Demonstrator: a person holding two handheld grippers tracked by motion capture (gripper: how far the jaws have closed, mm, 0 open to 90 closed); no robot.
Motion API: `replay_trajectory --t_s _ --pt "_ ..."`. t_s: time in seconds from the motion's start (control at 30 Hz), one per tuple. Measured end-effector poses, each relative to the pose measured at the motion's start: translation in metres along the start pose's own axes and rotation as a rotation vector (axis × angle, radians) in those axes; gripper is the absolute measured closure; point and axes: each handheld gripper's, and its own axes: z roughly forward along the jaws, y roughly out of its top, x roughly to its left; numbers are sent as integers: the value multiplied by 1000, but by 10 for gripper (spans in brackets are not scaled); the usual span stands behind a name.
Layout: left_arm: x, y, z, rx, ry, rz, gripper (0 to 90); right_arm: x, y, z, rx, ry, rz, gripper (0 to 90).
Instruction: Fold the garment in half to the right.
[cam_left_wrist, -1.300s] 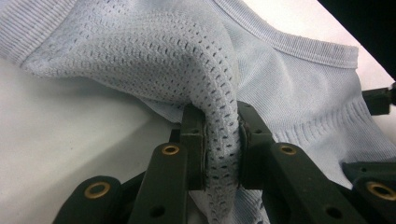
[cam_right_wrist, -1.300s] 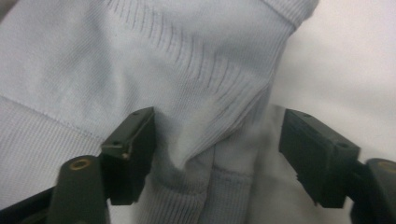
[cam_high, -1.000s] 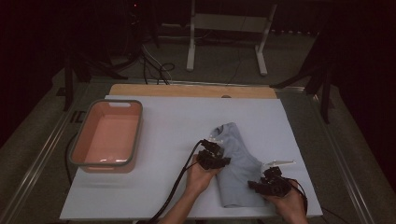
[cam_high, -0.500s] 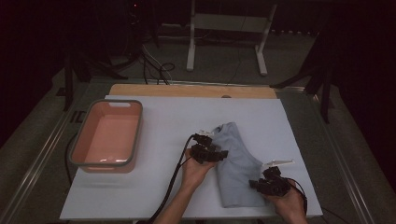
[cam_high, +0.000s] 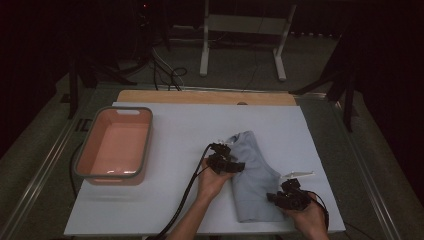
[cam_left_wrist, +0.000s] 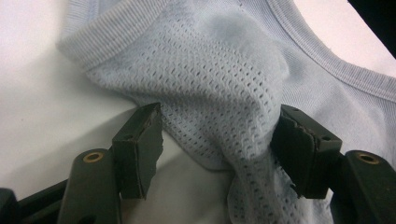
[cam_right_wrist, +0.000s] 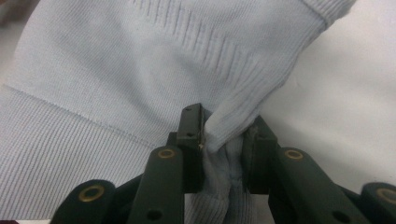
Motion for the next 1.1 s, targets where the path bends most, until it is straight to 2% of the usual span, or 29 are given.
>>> replay_trajectory --t_s 0.23,0.33,0.47,0.5,0.53,0.57,0.8,0.9,1.0,1.1 --pt "-2 6 6 3 14 -11 440 1 1 0 5 -3 -8 731" --pt "-3 9 8 11 32 0 493 1 1 0 7 0 -9 737" --pt "-4 10 11 14 33 3 671 1 1 0 8 2 -8 739" --pt "-4 10 12 14 31 -5 671 1 1 0 8 2 -8 739" --pt "-3 10 13 12 26 -7 753 1 0 0 3 2 -5 740" --pt "-3 10 13 12 26 -7 777 1 0 0 3 2 -5 740" --pt "-6 11 4 -6 30 21 816 1 -1 -1 -21 9 15 793" --pt "-7 12 0 -9 40 38 817 0 0 -2 -24 29 32 803" --pt "-6 12 -5 -10 58 56 817 0 0 -1 -30 79 58 808" --pt "-4 12 -8 -12 68 60 818 4 2 1 -35 108 50 811"
